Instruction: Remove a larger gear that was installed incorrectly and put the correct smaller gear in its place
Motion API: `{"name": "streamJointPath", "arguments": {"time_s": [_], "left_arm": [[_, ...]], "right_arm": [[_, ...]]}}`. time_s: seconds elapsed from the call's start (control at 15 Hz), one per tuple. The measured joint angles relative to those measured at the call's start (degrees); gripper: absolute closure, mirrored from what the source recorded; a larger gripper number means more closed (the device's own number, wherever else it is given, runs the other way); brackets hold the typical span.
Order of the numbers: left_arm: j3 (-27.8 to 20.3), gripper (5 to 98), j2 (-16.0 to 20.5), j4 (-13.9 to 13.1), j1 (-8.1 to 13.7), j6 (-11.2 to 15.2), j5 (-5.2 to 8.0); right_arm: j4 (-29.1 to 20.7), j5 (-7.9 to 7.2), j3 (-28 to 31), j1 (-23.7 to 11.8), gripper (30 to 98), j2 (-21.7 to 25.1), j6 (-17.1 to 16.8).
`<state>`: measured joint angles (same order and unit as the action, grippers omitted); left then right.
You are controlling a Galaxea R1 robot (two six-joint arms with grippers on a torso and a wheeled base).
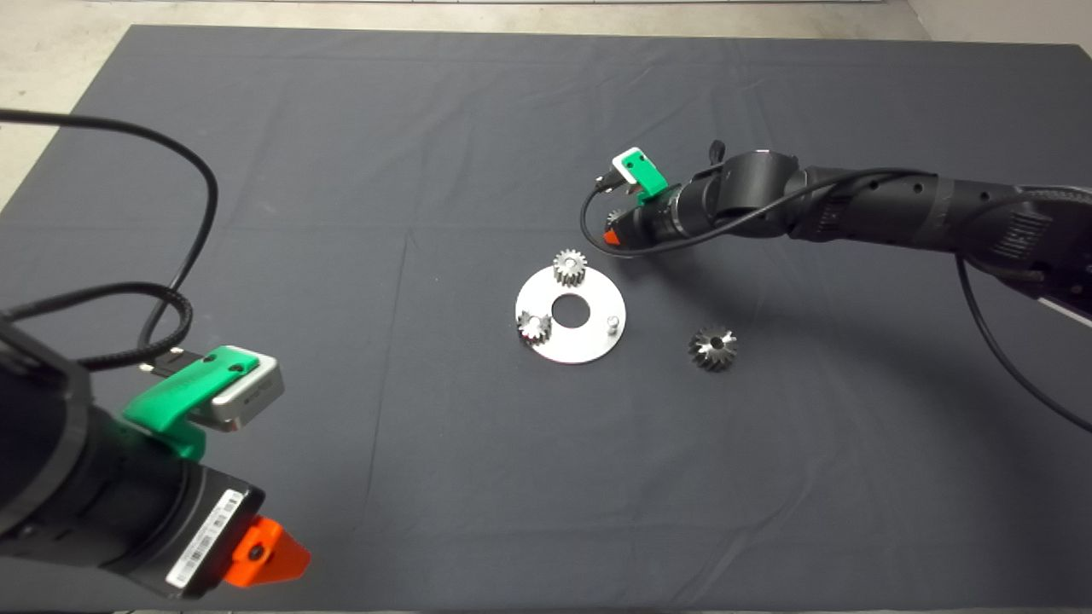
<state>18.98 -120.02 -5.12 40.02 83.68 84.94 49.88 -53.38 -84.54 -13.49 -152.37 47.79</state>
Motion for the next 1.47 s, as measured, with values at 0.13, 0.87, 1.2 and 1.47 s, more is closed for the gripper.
{"name": "streamJointPath", "arguments": {"time_s": [0.13, 0.87, 1.2, 1.47], "left_arm": [[0.0, 6.0, 0.0, 0.0, 0.0, 0.0, 0.0], [-0.3, 6.0, 0.0, 0.0, 0.0, 0.0, 0.06], [-0.8, 6.0, 0.1, 0.0, 0.0, 0.0, 0.09], [-0.8, 6.0, 0.0, 0.0, 0.0, 0.0, 0.04]], "right_arm": [[0.0, 0.05, 0.0, 0.0, 86.9, 0.0, 0.0], [-0.2, -3.39, 9.3, -0.6, 88.9, 2.6, 0.3], [-0.2, -18.29, 20.5, -4.3, 89.0, 6.4, 4.2], [-0.6, -21.39, 33.4, -6.1, 89.0, 11.9, 8.7]]}}
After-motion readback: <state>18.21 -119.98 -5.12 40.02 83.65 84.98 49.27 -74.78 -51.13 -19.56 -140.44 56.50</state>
